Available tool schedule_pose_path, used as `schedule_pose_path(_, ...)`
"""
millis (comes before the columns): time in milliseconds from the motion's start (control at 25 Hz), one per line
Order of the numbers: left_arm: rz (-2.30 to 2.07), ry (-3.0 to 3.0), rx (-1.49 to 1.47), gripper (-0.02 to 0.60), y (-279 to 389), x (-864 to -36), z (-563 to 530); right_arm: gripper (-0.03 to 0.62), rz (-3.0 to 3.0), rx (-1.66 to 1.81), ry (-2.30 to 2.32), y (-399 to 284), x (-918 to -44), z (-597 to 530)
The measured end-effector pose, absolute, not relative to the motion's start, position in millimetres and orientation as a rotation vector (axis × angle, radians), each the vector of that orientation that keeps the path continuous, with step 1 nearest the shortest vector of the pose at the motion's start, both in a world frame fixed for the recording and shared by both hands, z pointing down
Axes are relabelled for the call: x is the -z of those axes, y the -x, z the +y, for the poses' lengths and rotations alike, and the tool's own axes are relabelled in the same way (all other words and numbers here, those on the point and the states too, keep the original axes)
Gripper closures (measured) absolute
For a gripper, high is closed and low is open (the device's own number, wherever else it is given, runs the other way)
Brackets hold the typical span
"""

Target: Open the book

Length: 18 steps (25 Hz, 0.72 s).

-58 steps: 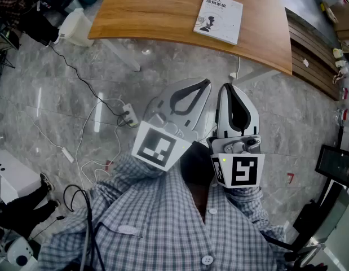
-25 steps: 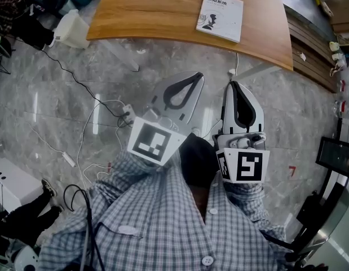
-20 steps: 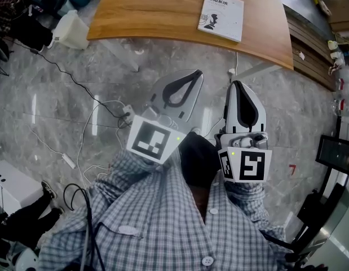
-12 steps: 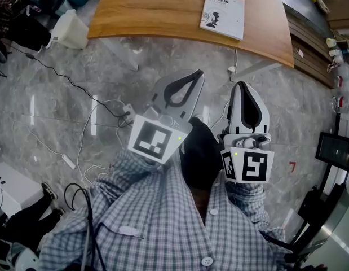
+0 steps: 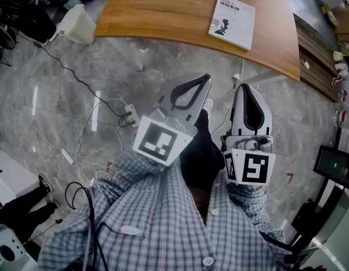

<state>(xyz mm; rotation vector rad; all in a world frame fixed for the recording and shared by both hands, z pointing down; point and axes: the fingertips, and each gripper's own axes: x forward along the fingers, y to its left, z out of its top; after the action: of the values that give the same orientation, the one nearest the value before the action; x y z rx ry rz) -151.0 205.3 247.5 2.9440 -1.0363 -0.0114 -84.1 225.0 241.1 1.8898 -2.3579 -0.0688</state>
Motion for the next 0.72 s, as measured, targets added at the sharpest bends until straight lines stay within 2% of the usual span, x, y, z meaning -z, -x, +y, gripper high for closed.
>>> schedule_pose_path(720,-1.15,-2.905,-0.03,0.58,71.4,-246.6,92.0,0.569,-2.435,0.02,-1.828,-3.6,-245.0,107.7)
